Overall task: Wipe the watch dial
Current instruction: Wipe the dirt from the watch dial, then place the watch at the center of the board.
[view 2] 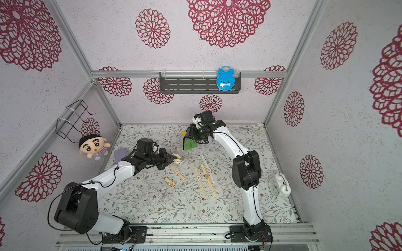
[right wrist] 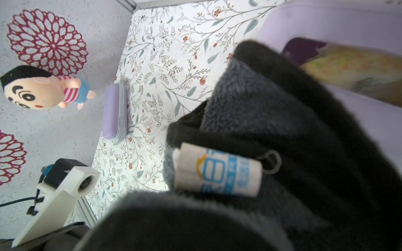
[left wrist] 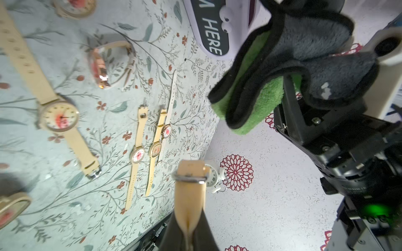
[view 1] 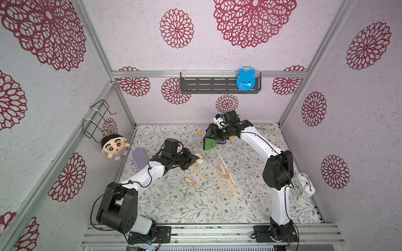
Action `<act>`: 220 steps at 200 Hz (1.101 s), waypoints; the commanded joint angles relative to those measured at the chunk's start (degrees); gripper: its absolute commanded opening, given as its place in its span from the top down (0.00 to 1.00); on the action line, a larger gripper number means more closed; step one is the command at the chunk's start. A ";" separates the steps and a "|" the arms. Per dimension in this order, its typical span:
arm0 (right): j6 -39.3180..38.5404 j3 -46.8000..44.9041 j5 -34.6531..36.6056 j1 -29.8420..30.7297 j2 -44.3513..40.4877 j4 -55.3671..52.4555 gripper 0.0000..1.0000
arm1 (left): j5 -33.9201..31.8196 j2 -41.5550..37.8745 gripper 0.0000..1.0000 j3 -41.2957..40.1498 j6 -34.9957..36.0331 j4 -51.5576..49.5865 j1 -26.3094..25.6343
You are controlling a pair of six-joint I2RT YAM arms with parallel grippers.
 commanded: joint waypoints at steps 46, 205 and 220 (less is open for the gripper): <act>0.88 -8.64 -1.23 -0.34 -9.25 6.11 1.00 | -1.01 -2.22 1.00 2.10 6.66 -12.19 7.47; 2.95 -20.92 2.71 8.91 -20.64 8.60 1.00 | -36.28 8.87 1.00 15.07 13.95 -45.48 9.63; 3.06 -21.04 2.84 9.54 -20.58 8.93 1.00 | -38.05 11.05 1.00 15.98 13.89 -47.41 9.66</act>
